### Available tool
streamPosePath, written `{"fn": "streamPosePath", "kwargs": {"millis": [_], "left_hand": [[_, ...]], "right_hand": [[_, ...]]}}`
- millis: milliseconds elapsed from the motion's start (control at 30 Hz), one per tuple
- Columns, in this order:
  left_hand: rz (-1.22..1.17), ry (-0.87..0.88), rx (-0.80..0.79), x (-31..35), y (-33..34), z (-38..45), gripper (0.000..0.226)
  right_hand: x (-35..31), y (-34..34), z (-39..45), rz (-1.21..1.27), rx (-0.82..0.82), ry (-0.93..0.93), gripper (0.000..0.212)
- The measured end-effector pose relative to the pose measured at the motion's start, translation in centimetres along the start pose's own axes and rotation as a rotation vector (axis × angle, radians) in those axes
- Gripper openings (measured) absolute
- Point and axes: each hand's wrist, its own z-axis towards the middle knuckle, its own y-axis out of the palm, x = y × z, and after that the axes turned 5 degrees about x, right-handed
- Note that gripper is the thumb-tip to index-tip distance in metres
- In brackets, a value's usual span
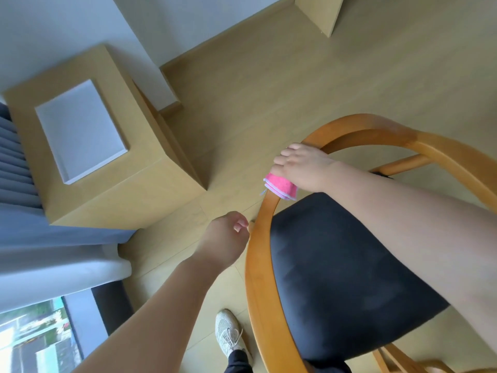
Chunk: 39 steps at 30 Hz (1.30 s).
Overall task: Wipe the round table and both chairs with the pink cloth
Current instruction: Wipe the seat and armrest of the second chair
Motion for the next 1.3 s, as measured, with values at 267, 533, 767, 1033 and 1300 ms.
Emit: {"fn": "streamPosePath", "kwargs": {"millis": [267, 533, 767, 1033, 1300], "left_hand": [[0.093, 0.086, -0.016, 2.9, 0.1, 2.0, 0.019], [0.261, 0.175, 0.064, 6.5, 0.3, 3.6, 0.02], [0.299, 0.3, 0.176, 7.9, 0.6, 5.2, 0.014], [0.319, 0.418, 0.227, 10.6, 1.9, 7.6, 0.021], [0.383, 0.504, 0.202, 13.9, 3.5, 9.2, 0.021]], "right_hand": [[5.9, 0.2, -2.2, 0.102, 0.024, 0.169, 0.057], [9.5, 2.1, -4.9, 0.263, 0.08, 0.299, 0.062], [10.7, 3.2, -5.4, 0.322, 0.117, 0.274, 0.063], [12.4, 5.3, -7.0, 0.408, 0.23, 0.312, 0.066], [14.3, 8.2, -10.3, 0.575, 0.273, 0.505, 0.065]]}}
